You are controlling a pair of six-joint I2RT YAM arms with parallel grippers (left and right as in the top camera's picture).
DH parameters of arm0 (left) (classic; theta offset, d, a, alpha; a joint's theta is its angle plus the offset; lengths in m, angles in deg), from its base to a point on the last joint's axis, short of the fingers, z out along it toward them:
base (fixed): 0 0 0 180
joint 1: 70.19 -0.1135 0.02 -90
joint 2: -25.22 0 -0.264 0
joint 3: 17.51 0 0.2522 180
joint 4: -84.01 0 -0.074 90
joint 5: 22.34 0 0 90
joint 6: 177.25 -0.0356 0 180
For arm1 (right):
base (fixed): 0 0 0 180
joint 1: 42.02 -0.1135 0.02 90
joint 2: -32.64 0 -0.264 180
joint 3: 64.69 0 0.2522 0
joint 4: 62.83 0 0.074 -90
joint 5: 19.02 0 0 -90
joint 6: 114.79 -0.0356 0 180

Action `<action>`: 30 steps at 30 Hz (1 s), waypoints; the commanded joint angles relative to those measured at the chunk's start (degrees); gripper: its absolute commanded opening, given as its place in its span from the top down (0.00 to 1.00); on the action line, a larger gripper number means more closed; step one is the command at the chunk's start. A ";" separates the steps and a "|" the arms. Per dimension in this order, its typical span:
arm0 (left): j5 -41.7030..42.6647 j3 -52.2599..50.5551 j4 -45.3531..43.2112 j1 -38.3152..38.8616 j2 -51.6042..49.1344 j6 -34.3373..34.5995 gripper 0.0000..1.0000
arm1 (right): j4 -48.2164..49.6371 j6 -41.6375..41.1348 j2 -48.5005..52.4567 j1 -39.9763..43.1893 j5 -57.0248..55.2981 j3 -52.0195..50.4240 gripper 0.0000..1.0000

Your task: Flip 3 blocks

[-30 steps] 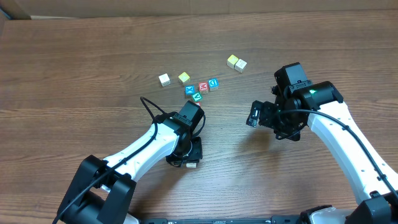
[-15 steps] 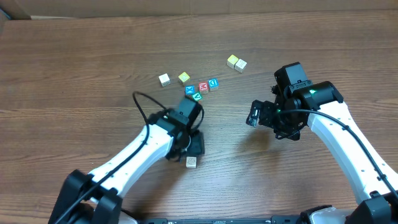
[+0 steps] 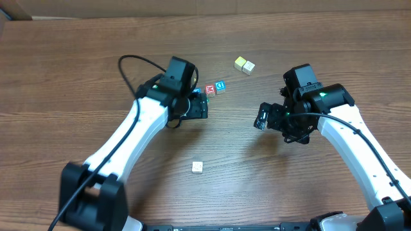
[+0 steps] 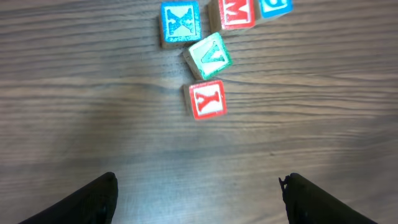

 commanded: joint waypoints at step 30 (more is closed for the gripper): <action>4.26 11.78 0.35 -1.86 -22.38 -0.76 0.48 | 0.24 0.37 -0.76 0.20 -0.66 1.36 0.00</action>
